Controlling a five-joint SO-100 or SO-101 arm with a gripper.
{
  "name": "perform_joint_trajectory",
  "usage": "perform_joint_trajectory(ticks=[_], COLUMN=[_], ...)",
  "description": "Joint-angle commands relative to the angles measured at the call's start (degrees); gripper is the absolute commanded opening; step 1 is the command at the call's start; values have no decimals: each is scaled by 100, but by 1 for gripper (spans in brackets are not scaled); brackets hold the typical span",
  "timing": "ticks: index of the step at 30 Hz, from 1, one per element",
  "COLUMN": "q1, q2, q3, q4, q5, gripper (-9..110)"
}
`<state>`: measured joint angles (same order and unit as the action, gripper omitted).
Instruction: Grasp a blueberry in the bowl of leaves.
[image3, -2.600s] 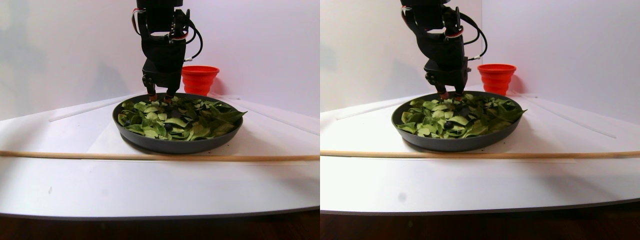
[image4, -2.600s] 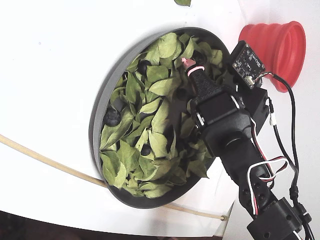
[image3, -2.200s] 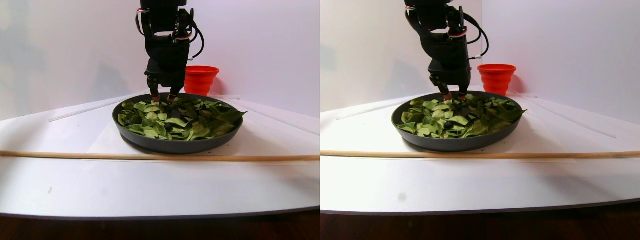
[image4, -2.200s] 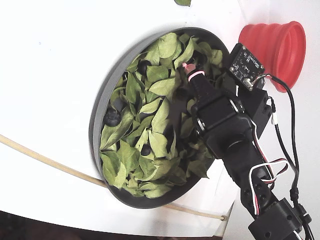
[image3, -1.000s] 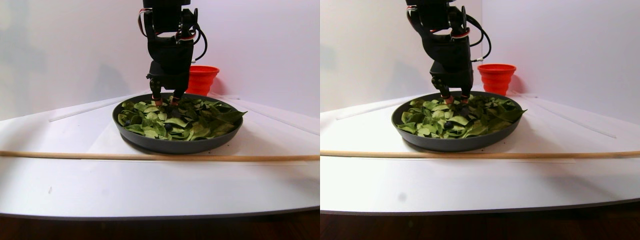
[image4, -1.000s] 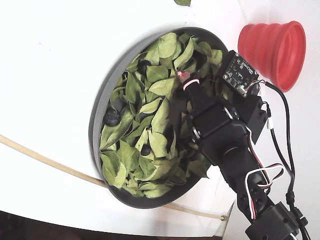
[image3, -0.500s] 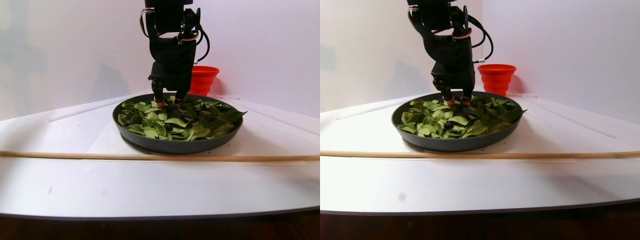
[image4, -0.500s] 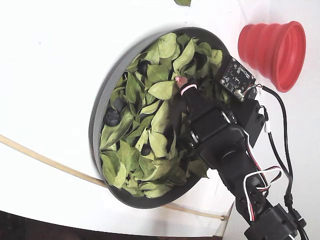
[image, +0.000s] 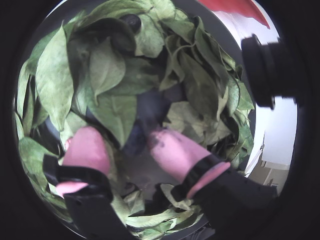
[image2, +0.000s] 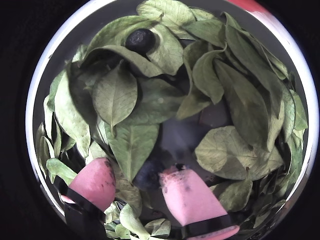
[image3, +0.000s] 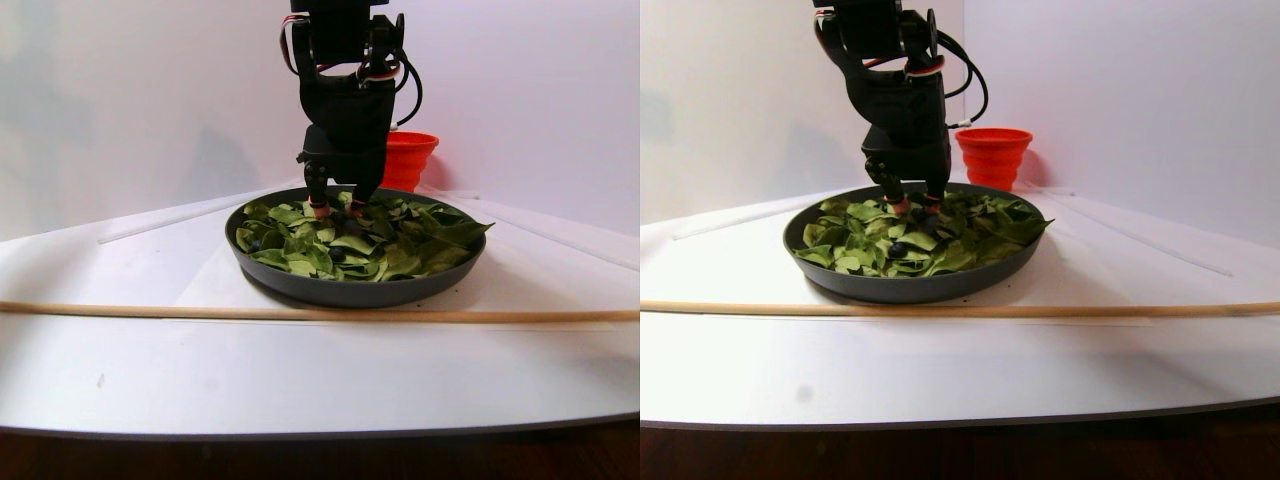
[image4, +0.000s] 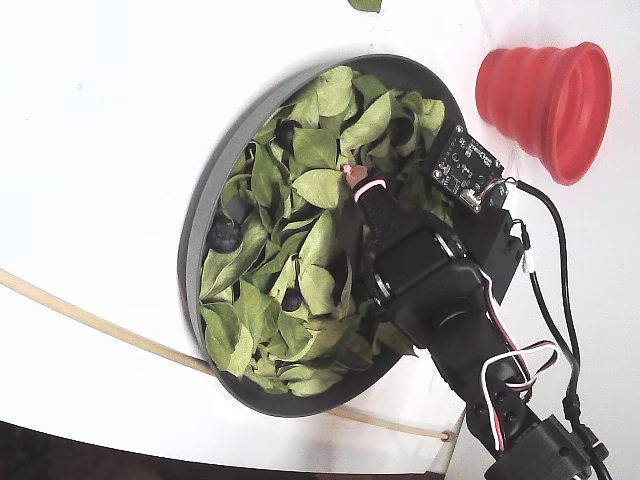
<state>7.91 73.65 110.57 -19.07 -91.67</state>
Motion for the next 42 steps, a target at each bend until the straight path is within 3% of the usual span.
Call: perform_joint_trajectory(ticks=[1,42], q1=[141,378], q2=[615,-290], q3=[-9,-272], q4=[-141,-475], q5=[-53,316], gripper=[17,17])
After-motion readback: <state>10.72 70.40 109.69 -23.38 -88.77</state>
